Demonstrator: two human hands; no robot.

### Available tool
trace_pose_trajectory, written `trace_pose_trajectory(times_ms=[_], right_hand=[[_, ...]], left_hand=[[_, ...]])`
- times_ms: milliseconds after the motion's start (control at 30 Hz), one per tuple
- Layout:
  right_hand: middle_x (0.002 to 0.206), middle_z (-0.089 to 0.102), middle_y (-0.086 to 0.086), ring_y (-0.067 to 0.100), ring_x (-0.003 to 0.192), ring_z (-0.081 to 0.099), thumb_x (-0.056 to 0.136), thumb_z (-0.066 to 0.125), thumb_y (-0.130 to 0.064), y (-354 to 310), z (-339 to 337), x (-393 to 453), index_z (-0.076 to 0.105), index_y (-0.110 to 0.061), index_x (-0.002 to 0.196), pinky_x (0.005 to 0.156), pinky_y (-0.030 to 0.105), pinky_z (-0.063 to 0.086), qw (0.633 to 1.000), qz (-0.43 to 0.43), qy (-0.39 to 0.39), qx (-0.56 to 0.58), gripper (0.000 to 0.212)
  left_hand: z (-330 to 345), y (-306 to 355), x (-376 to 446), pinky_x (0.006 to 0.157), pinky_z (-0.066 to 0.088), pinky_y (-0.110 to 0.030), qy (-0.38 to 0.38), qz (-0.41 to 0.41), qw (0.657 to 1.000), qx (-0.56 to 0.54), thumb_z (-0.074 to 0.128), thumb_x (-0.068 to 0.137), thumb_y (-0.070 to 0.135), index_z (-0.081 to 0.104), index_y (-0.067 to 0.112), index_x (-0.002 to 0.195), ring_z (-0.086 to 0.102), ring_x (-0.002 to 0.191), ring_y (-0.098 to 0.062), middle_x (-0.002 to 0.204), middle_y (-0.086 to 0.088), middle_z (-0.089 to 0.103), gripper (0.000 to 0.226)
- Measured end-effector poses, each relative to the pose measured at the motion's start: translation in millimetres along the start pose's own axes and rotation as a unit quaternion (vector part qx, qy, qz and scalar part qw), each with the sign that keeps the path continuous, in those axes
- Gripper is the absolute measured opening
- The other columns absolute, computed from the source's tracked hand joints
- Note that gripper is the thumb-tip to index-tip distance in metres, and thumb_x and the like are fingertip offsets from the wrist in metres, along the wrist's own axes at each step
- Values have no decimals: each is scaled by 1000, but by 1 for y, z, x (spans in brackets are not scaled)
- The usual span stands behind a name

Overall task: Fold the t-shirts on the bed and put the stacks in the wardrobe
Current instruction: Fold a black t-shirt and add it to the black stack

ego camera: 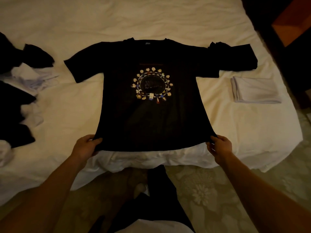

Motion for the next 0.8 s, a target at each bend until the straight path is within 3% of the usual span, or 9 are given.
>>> trace_pose_trajectory(times_ms=[100,200,267,367,500,600,700,800], right_hand=[[87,64,12,18,66,60,97,57,-4,-7,-4,-8,54,-12,122,54,20,54,996,-81,-5,-42,26],[82,66,12,15,60,61,99,55,-6,-19,-3,-18,60,-17,118,53,18,52,979,-166,-46,-109,22],[83,68,12,12,58,63,99,55,-5,-21,-3,-20,64,-12,113,55,18,54,973,-168,-72,-138,18],[90,69,14,17,68,65,99,54,-7,-20,-7,-17,64,-7,109,61,23,55,972,-137,-94,-164,14],[88,69,14,19,69,65,99,51,-5,-29,-19,-16,65,-9,98,68,29,54,979,-167,-31,-114,14],[85,68,13,17,64,66,100,49,-6,-16,-28,-11,64,-12,93,67,30,53,985,-138,-3,-107,18],[96,68,12,25,78,65,102,45,-6,16,-35,-5,64,-12,96,67,32,51,985,-20,-33,-171,21],[97,66,11,25,81,63,101,44,-1,20,-33,-2,64,-10,94,69,31,51,984,-8,-44,-170,23]], left_hand=[[-10,-2,-9,55,53,-24,61,50,997,-2,62,96,10,62,4,115,63,62,-15,81,-13,63,20],[-15,2,-14,55,47,-30,82,122,989,17,61,97,14,63,14,114,56,42,-5,69,-14,61,17],[-13,4,-15,56,52,-29,49,150,988,-3,58,99,12,64,20,117,60,51,-8,70,-16,61,21],[-9,6,-16,60,56,-16,-4,161,987,-5,50,101,3,62,19,121,62,73,-20,79,-17,58,29],[-24,18,-21,50,46,-18,68,193,978,-45,46,102,3,67,6,111,51,55,-10,77,-13,58,22],[-33,5,-19,47,41,-23,103,165,977,-85,47,103,6,66,5,107,47,49,-11,71,-14,55,20],[-28,-29,-11,46,43,-25,42,77,996,-15,47,102,4,65,-1,112,48,57,-25,74,-18,57,21],[-29,-39,-11,48,51,-19,27,51,998,-7,50,101,4,66,3,111,56,66,-28,86,-18,64,19]])
Point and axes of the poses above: each hand's wrist, its own x-axis towards the middle knuckle, its own z-axis out of the palm, y = z × x, the point moved 6 cm from there along x, towards the middle knuckle
